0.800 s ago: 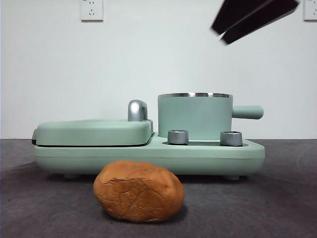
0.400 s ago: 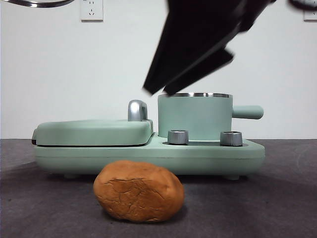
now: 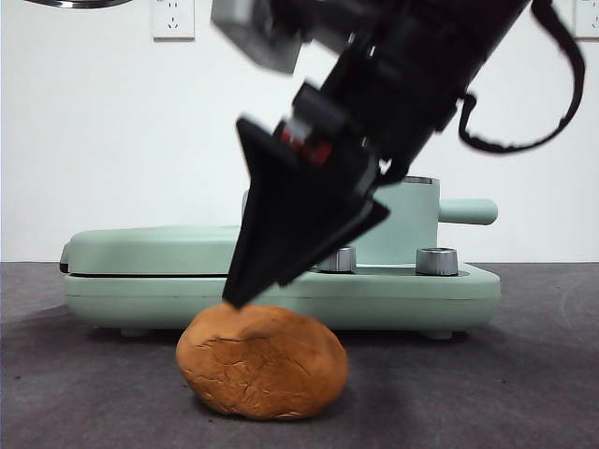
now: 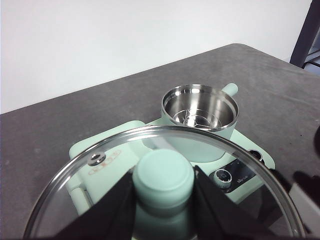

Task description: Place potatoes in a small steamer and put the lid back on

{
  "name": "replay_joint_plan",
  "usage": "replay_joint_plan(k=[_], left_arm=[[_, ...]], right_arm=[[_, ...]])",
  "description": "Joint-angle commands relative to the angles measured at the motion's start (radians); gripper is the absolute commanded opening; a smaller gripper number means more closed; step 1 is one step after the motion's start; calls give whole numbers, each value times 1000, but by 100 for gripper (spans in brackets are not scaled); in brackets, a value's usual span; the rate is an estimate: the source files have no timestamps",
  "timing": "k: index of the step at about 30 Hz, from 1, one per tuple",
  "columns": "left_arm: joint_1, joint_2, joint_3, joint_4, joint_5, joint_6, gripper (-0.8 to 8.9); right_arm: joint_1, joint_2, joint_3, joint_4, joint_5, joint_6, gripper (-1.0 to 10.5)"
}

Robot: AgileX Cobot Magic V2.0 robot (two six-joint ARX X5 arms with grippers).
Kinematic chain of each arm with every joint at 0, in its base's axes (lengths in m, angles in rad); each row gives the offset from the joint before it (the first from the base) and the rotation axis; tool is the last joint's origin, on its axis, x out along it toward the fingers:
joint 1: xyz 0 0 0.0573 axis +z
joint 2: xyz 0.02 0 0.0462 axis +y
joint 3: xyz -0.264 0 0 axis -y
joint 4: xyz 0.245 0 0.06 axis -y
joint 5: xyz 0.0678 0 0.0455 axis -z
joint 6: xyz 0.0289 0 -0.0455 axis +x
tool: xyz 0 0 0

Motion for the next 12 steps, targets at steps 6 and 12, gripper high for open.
replay_joint_plan(k=[6,12], left_arm=[[-2,-1,17,29,-2,3,15],[0,-1,17,32,-3,3,15]], right_arm=[[15,97,19,8,5,-4,388],[25,95,19,5,53,36,181]])
